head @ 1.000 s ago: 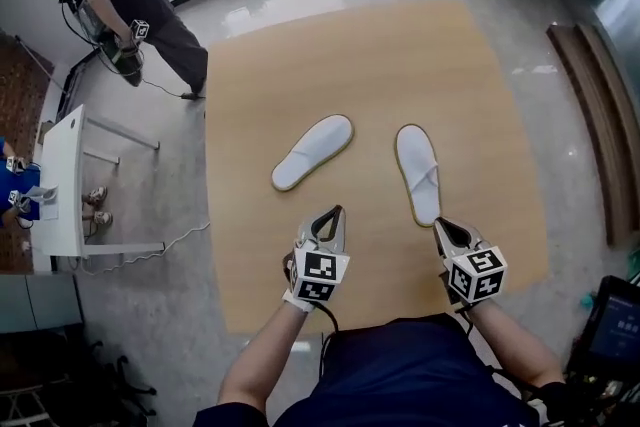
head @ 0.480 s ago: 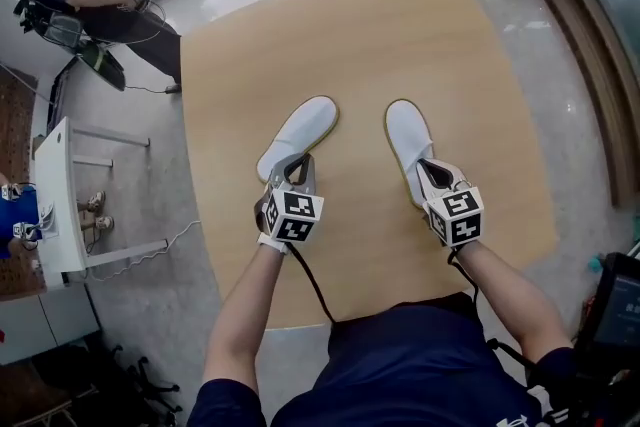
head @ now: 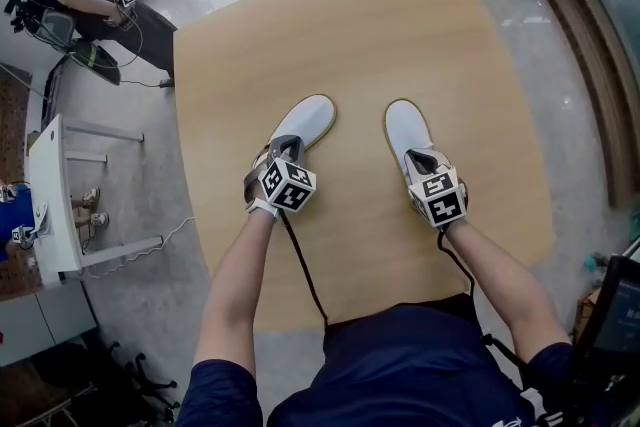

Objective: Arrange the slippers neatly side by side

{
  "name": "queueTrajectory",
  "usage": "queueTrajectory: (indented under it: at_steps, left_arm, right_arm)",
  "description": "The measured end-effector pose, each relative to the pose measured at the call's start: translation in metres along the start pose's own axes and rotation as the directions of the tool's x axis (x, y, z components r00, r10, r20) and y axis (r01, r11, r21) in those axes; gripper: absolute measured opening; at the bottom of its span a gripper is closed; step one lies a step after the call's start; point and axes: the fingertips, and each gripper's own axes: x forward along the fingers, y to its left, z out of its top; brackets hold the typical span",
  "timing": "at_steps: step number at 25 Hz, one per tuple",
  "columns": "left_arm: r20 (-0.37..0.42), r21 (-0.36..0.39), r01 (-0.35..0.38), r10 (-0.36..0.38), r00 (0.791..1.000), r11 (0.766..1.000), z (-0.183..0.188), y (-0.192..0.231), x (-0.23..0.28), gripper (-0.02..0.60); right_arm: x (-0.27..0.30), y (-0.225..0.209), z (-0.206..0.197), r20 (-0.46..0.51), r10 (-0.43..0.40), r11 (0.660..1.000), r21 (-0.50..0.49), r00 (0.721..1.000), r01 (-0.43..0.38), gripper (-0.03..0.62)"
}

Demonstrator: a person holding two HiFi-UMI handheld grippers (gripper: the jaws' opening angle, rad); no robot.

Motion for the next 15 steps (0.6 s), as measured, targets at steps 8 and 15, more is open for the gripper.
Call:
queueTrajectory:
  at_steps: [8,15]
  left_arm:
    - [-0.008,-0.166,-0.021,0.02,1.0,0.986,-0.006,0.004,0.007,0.003]
    - [-0.027,-0.381,-0.053,0.046,0.999,0.923,-0.014,0.001,0.003,0.003]
  right_arm:
    - [0.017,-0.008,-0.019,-0.057,-0.003,0.999,0.042,0.998,0.005,0.006]
    - [0.021,-0.005,-0.018,-0.053,0.011,0.998,0.057,0.999,-0.008,0.006]
